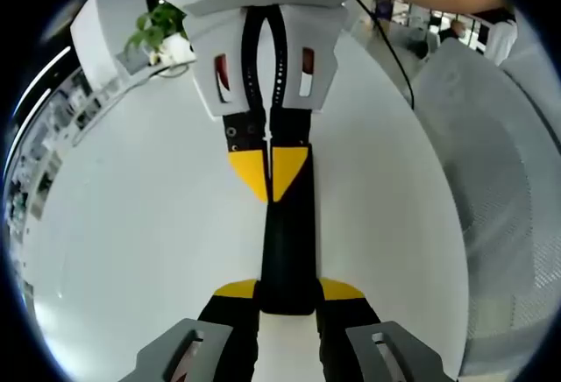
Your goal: Press the specified remote control buttons in sequence, fully releasing each button before pressing the next.
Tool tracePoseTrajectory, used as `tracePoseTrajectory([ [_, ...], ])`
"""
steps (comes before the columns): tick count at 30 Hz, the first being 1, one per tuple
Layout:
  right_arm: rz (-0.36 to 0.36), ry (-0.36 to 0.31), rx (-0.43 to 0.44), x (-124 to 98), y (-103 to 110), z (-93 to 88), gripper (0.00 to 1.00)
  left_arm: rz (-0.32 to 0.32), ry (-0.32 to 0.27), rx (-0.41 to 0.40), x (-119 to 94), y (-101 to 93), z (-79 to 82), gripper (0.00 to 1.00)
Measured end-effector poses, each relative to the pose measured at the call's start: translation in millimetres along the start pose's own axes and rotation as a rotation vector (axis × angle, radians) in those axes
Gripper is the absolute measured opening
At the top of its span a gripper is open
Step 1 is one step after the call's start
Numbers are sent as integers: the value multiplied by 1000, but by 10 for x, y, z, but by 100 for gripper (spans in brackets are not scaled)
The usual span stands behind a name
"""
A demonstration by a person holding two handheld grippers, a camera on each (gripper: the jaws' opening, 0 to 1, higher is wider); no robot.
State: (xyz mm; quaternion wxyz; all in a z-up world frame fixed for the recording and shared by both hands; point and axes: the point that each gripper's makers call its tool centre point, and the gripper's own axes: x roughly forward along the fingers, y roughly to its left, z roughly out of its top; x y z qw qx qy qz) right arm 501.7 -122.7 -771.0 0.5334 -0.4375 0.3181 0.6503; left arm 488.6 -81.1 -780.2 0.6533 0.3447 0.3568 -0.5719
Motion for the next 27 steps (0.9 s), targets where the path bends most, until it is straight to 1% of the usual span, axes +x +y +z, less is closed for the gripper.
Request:
tracePoseTrajectory([
  [9,10,3,-6,20,7,-14,0,1,-5,-4,1,4,-2,24],
  [22,43,16,3,33,7,-17,0,5,-15,-16,-1,9,-9,24],
  [27,51,23,1,35,7,-18,0,6,7,-22,3,15,-6,23],
])
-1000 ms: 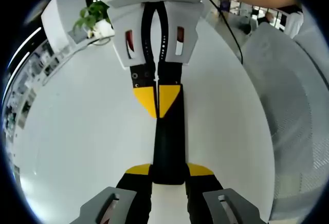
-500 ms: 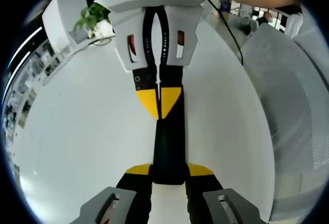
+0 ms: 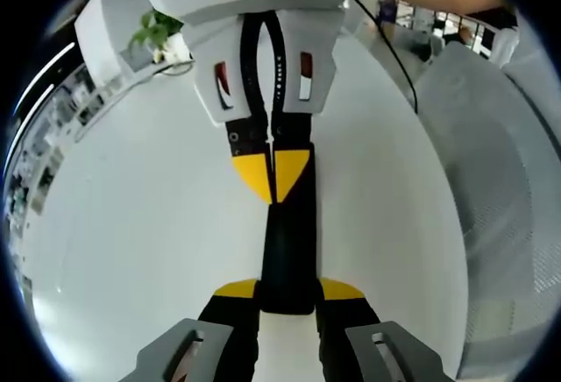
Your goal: Press the specified remote control buttons in sequence, fully releasing each button before pressing the next.
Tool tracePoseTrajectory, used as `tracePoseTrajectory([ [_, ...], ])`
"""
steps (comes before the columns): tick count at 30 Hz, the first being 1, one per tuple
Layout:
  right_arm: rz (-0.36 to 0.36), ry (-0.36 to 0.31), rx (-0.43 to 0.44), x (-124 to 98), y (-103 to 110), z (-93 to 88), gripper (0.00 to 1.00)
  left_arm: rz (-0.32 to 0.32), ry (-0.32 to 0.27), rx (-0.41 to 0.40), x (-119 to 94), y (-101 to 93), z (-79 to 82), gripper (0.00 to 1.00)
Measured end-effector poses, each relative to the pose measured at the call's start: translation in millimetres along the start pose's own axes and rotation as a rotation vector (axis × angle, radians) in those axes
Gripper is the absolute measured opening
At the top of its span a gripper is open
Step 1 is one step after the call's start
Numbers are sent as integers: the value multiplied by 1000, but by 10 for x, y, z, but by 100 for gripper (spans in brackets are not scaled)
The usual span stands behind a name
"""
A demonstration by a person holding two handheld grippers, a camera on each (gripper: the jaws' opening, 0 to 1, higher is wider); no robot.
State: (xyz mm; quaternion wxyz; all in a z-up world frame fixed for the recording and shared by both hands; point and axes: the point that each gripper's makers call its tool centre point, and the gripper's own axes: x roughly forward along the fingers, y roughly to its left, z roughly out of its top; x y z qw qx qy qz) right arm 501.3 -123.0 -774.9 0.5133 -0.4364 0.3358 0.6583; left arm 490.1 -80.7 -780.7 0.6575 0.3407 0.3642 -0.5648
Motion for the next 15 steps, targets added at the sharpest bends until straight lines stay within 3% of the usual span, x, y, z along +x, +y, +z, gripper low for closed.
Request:
tracePoseTrajectory([
  [15,2,35,-18,6,-4,4,0,0,-10,-11,-6,5,-4,23],
])
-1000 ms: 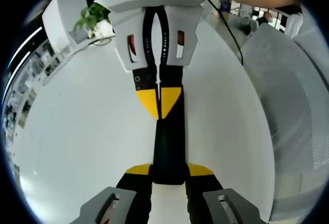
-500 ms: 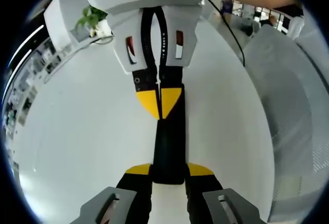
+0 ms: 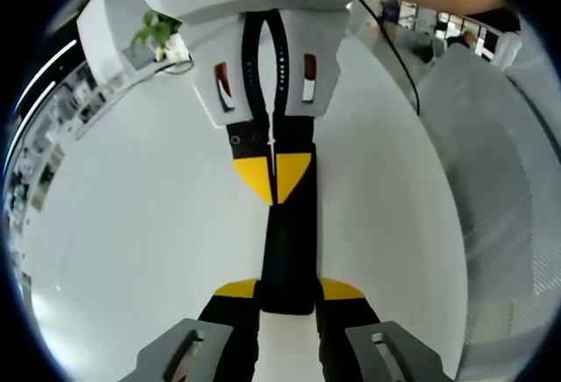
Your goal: Press the specified remote control buttons in sequence, fully releasing each button before pressing the next.
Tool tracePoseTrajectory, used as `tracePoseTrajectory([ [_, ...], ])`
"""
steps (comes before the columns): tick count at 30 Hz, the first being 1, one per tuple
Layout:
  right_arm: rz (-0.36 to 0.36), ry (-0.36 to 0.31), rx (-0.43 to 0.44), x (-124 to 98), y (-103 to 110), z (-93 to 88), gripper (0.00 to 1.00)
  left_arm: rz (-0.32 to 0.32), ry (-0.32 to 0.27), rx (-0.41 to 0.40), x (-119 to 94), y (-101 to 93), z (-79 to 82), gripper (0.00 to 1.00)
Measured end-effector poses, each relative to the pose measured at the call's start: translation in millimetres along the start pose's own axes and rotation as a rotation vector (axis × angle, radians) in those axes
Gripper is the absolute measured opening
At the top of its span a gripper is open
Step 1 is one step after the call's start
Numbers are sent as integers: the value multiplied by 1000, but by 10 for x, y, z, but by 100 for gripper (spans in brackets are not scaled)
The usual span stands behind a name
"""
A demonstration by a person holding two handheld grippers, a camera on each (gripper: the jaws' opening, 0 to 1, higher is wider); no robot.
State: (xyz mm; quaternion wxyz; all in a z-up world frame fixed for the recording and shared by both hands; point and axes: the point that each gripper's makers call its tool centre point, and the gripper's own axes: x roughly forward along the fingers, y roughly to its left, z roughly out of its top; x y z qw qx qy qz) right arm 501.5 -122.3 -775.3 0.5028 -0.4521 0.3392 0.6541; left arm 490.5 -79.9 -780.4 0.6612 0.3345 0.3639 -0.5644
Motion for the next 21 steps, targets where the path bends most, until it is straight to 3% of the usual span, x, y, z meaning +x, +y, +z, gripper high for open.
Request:
tracePoseTrajectory([
  [21,-20,-36,13,-9,-2,-4,0,-1,-8,-5,-4,1,-2,23],
])
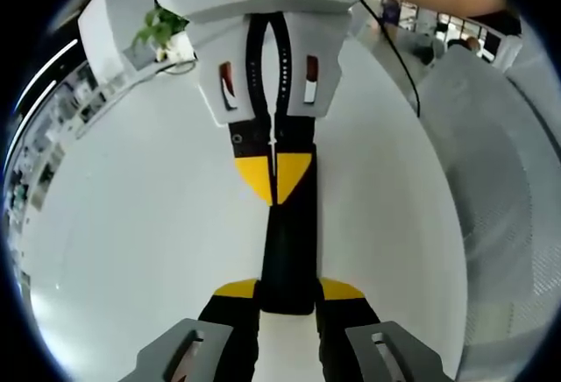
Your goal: Press the specified remote control buttons in sequence, fully releasing each button before pressing the next.
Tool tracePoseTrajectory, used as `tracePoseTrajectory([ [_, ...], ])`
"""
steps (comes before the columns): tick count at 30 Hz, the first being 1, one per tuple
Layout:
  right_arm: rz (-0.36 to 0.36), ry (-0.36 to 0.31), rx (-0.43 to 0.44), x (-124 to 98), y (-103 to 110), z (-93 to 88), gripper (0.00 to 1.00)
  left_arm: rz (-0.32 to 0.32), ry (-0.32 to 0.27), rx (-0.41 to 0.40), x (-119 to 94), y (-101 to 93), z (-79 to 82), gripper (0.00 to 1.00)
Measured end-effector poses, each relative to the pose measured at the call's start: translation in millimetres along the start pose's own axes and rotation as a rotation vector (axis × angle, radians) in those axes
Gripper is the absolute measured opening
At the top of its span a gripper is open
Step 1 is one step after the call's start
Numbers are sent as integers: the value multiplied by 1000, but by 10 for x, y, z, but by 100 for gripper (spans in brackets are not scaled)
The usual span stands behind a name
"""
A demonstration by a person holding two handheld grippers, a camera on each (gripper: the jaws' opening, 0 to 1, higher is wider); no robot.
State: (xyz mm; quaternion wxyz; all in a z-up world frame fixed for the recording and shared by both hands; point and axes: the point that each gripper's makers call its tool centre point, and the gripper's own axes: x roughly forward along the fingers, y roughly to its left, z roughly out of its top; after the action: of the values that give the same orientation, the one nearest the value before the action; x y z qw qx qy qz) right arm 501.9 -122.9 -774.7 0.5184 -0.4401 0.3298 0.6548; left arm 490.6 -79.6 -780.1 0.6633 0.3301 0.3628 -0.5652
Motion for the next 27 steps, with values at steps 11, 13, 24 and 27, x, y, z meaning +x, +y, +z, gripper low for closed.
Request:
tracePoseTrajectory([
  [11,-41,-11,-34,-3,10,3,0,-4,0,-5,6,-12,-1,24],
  [13,-58,-22,-30,-19,-4,11,0,-3,1,-5,7,-10,-3,24],
  [24,-90,-50,-16,-167,3,70,0,-10,3,6,8,-19,3,24],
  [27,-94,-52,-14,-183,10,79,0,-10,4,7,7,-18,2,24],
])
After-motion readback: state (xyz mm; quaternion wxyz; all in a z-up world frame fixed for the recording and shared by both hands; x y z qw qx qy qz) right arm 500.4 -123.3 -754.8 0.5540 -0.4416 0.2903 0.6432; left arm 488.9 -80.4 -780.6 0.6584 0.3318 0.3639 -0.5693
